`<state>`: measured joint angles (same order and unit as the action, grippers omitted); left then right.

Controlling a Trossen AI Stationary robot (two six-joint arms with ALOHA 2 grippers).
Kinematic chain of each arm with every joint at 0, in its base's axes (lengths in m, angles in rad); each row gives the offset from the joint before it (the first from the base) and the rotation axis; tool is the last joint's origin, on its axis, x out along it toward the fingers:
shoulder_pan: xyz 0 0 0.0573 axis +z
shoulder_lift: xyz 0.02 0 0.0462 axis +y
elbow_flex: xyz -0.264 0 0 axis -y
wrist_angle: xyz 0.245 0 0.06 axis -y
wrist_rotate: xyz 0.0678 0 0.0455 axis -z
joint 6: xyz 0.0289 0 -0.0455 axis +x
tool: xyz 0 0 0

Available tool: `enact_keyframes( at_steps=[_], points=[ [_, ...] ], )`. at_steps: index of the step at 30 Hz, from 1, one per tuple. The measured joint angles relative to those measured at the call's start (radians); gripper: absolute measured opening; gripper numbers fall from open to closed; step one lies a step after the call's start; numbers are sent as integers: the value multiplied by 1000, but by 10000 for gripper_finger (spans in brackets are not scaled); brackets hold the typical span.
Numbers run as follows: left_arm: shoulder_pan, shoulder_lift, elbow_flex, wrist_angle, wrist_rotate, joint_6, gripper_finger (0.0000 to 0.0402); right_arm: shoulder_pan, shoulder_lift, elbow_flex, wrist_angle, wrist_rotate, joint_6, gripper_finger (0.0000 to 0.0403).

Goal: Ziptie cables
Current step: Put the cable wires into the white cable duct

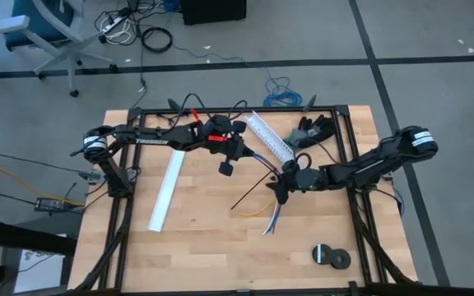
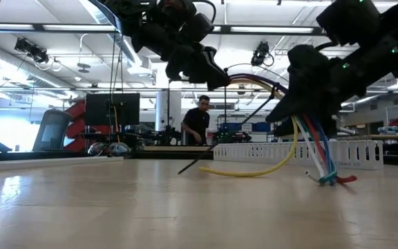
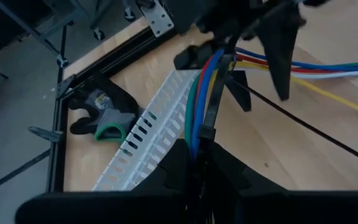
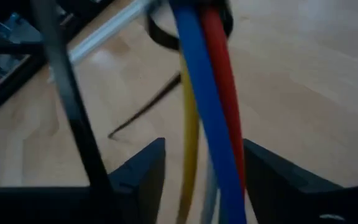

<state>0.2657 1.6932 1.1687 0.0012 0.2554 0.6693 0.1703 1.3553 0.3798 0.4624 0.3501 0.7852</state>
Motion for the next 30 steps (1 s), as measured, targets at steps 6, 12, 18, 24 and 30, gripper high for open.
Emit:
enact_keyframes(
  at_steps=[6, 12, 18, 24, 30],
  points=[
    [0, 0, 0, 6, -1, 0, 41, 1, 64, 0, 57, -4, -16, 43],
    [6, 0, 0, 32, -80, 0, 41, 35, 64, 0, 87, -3, -21, 7],
    [27, -12, 0, 58, -76, 0, 41, 91, 65, 0, 86, 3, 34, 1],
    [62, -21, -1, 86, -44, -1, 41, 135, 65, 2, 88, 14, 87, 1],
    [92, -24, -1, 108, -34, -1, 41, 160, 64, 2, 85, 27, 131, 1]
  ],
)
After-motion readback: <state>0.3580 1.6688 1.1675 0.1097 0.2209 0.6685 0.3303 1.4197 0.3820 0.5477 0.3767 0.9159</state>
